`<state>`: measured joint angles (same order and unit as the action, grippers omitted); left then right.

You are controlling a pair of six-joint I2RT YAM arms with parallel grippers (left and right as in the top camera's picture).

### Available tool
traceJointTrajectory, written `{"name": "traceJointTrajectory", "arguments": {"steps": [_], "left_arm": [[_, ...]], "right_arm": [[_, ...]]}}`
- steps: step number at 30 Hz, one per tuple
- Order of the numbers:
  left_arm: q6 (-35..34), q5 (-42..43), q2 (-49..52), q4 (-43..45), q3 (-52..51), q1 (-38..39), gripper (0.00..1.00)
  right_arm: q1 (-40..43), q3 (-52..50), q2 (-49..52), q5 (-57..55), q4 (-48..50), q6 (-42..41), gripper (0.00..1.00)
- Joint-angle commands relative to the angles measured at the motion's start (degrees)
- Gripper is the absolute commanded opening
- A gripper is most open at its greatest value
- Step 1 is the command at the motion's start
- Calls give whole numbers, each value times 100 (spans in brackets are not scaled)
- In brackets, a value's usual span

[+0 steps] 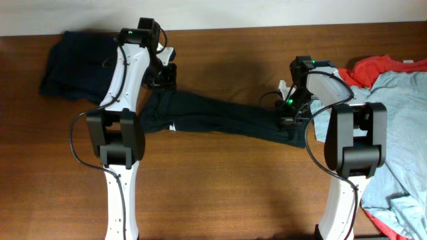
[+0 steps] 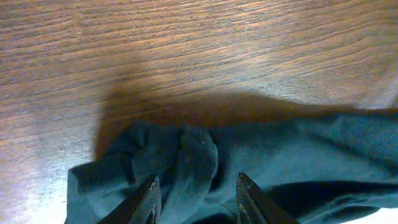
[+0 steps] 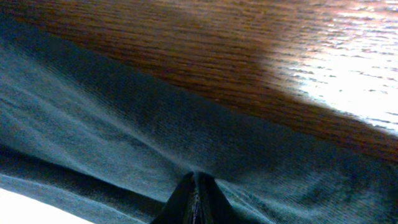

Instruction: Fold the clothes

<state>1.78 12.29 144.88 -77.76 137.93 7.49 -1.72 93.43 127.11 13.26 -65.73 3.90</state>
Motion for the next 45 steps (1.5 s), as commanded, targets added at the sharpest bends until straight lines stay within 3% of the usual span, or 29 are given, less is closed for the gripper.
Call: {"name": "traceJointTrajectory", "arguments": {"steps": [1,5,10,16,21,42,45], "left_arm": [[133,103,107,-7,-17,-39,39],[133,101,245,0,-17,-39,39],[131,83,332,4,-17,-39,13],[131,-101,330,-55,-4,-79,1],[-7,-485,330,-87,-2,-234,1],[-111,-483,330,-111,-2,-1119,1],[-114,-483,330,-122,2,-1182,12]], "right_arm": [[-15,-140,57,-35,120,31,10],[-15,-140,57,-35,129,28,10],[-15,-140,57,-35,127,31,10],[-15,-140,57,-35,129,31,10],[-15,-140,57,-35,127,31,10],[-15,-140,57,-35,125,13,9],[-15,-140,57,-35,127,13,9]]}}
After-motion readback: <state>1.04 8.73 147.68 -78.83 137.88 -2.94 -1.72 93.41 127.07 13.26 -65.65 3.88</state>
